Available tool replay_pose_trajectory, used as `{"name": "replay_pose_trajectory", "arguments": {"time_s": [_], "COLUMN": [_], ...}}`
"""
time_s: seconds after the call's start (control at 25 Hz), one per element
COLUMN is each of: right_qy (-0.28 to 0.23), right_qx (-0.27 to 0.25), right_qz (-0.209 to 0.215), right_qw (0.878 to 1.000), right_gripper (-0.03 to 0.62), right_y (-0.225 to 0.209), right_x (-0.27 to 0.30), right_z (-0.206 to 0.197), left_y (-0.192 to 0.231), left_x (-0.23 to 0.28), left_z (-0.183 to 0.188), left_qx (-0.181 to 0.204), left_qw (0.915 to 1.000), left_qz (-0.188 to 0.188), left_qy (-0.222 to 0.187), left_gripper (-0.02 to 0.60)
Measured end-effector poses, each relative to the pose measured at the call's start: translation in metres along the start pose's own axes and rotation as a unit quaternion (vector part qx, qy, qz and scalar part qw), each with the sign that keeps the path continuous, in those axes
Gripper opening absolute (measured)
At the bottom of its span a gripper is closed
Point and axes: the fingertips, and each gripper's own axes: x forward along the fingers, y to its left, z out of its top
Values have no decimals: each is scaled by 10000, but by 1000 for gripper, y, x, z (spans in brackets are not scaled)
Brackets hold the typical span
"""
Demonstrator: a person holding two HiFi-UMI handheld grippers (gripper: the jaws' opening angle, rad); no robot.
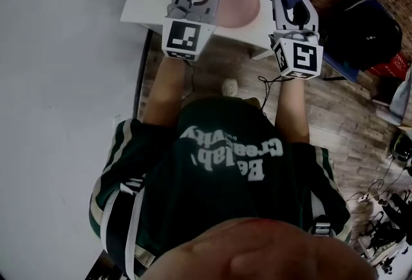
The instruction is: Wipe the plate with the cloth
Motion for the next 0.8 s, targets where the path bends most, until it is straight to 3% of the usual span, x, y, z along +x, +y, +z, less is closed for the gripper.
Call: {"name": "replay_pose_trajectory", "arguments": {"time_s": [0.36, 0.56, 0.8], "right_qy": [68, 148, 261], "right_qx": [100, 42, -109], "right_qz": [0, -35, -164], "right_qw": [9999, 9999, 9995], "right_gripper": [120, 120, 120], "right_y": [-15, -12, -12], "right_x": [33, 63, 94], "right_z": [-18, -22, -45], "left_y": [13, 41, 63], "left_x": [32, 47, 70], "left_z": [-17, -24, -56], "left_qx": [68, 44, -12], "left_qw": [9999, 9999, 9998], "left_qz": [-68, -96, -218], "left_qy": [124, 85, 2], "left_gripper": [3, 3, 3]}}
